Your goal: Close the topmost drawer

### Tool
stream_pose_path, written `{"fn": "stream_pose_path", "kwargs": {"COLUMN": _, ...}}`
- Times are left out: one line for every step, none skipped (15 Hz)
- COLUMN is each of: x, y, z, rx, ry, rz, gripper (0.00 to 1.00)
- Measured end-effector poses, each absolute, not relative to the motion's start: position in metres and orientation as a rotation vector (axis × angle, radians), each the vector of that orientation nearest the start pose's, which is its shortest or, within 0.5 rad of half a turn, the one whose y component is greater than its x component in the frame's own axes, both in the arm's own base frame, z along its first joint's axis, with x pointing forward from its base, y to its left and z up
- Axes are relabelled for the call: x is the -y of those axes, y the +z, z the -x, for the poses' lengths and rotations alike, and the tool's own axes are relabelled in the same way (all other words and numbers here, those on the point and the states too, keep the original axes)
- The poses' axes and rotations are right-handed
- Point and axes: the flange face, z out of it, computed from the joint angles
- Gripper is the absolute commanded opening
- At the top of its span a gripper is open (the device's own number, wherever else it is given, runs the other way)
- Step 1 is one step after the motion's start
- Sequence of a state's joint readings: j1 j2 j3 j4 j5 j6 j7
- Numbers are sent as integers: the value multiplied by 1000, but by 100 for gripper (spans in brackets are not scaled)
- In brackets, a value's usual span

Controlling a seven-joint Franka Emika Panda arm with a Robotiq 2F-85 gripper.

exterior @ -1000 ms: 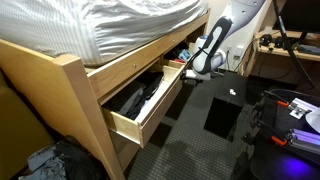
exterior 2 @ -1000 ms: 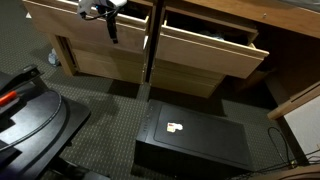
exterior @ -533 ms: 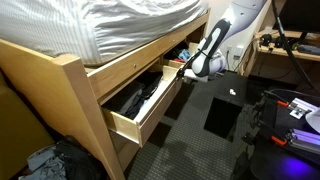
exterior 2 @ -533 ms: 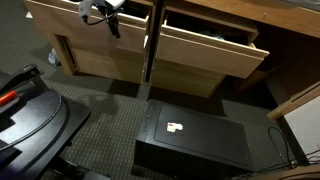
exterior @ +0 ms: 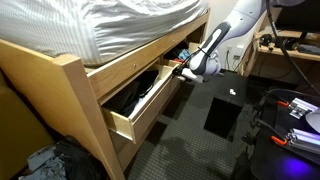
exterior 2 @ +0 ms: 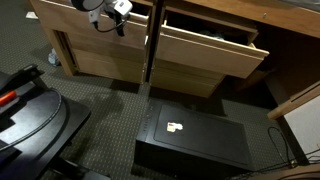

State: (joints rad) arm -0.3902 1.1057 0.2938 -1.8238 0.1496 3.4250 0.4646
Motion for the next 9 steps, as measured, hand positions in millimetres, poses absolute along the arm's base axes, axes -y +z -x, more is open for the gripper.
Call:
{"fn": "stream_pose_path", "kwargs": {"x": 91, "y": 4, "z": -614, "rx": -1257, "ry": -611, "rz": 2467, "gripper": 100}}
{"fn": "stream_pose_path", "kwargs": {"x": 94, "y": 1, "z": -617, "rx": -1255, "ry": -582, "rz": 2470, "gripper": 100}}
{"fn": "stream_pose_path", "kwargs": {"x": 98, "y": -1, "z": -619, "rx": -1257, "ry": -572, "rz": 2468, "gripper": 100}}
{"fn": "stream_pose_path", "kwargs": {"x": 100, "y": -3, "z": -619, "rx": -1260, "ry": -567, "rz": 2467, "gripper": 100}}
{"fn": "stream_pose_path", "kwargs": {"x": 100, "y": -4, "z": -619, "rx": -1261, "ry": -566, "rz": 2466, "gripper": 100}}
{"fn": "stream_pose_path", "kwargs": {"x": 99, "y": -4, "z": -619, "rx": -1260, "ry": -565, "rz": 2466, "gripper": 100}}
{"fn": "stream_pose_path", "kwargs": {"x": 99, "y": -4, "z": -619, "rx": -1267, "ry": -564, "rz": 2462, "gripper": 100}}
{"fn": "stream_pose_path", "kwargs": {"x": 97, "y": -4, "z": -620, "rx": -1260, "ry": -564, "rz": 2466, "gripper": 100}}
{"fn": "stream_pose_path", "kwargs": {"x": 92, "y": -4, "z": -624, "rx": -1242, "ry": -568, "rz": 2470, "gripper": 100}}
